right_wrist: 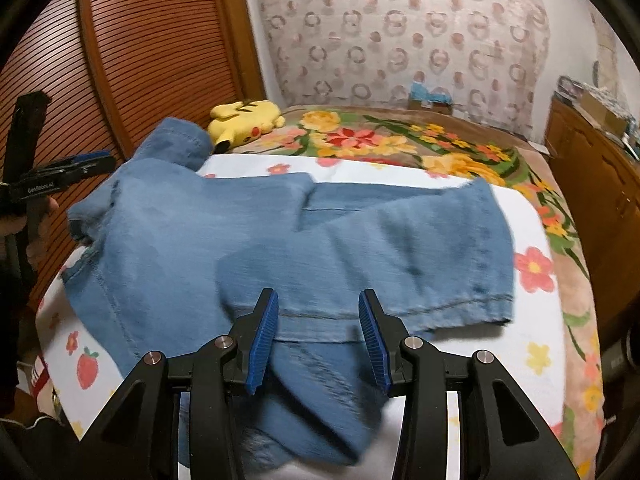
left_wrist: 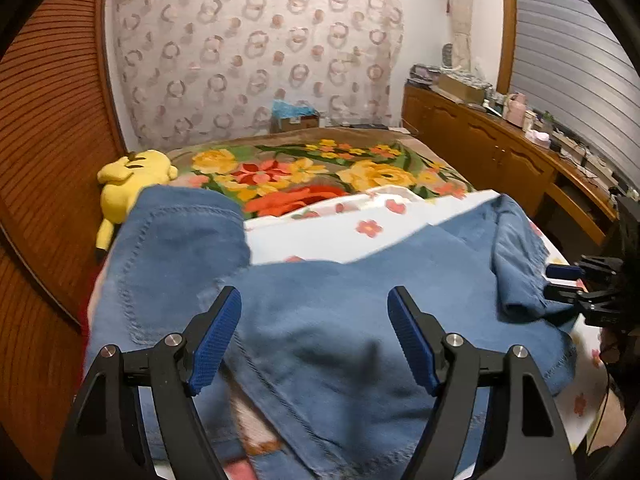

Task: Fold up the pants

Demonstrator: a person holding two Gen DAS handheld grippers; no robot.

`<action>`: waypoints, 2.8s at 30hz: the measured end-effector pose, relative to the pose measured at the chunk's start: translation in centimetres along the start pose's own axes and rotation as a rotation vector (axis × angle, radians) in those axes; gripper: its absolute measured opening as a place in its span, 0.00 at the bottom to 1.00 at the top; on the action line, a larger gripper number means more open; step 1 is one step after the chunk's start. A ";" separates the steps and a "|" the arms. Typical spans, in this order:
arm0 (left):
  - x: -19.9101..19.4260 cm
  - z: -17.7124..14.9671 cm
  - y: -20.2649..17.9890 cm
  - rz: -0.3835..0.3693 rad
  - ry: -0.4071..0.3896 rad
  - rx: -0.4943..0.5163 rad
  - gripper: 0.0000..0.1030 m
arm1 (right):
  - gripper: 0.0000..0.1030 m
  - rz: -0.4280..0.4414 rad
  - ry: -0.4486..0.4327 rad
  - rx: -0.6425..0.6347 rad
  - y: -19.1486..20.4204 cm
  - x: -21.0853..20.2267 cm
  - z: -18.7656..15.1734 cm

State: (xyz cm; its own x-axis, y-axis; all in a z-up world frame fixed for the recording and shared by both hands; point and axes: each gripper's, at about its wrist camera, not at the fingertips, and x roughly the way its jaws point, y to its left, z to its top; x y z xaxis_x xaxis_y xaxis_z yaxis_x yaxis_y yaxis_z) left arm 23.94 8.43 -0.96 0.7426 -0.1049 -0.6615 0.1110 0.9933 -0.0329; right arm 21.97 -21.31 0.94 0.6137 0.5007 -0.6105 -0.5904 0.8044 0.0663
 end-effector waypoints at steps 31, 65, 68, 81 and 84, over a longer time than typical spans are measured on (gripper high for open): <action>-1.7 -4.8 -4.3 -0.071 0.037 0.025 0.74 | 0.07 -0.240 -0.189 0.084 -4.3 -8.3 -2.2; -7.9 -7.7 -3.8 -0.032 -0.042 0.010 0.74 | 0.05 -0.265 -0.410 0.063 3.7 -15.8 2.1; -9.0 -8.6 -3.0 -0.020 -0.048 -0.005 0.74 | 0.05 -0.200 -0.427 0.000 6.9 -16.3 3.7; -11.2 -11.3 -0.1 0.011 -0.057 -0.056 0.74 | 0.05 0.097 -0.305 -0.200 15.8 -13.9 8.7; -10.9 -11.5 -0.3 0.009 -0.048 -0.055 0.74 | 0.09 0.105 -0.179 -0.234 14.9 -11.3 9.0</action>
State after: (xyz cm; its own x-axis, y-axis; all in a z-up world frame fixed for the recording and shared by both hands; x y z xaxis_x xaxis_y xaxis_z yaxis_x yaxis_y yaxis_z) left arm 8.18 9.86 -2.37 0.7741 -0.0969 -0.6256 0.0685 0.9952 -0.0694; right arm 10.95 -12.11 15.98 0.6132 0.6422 -0.4599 -0.7473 0.6604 -0.0742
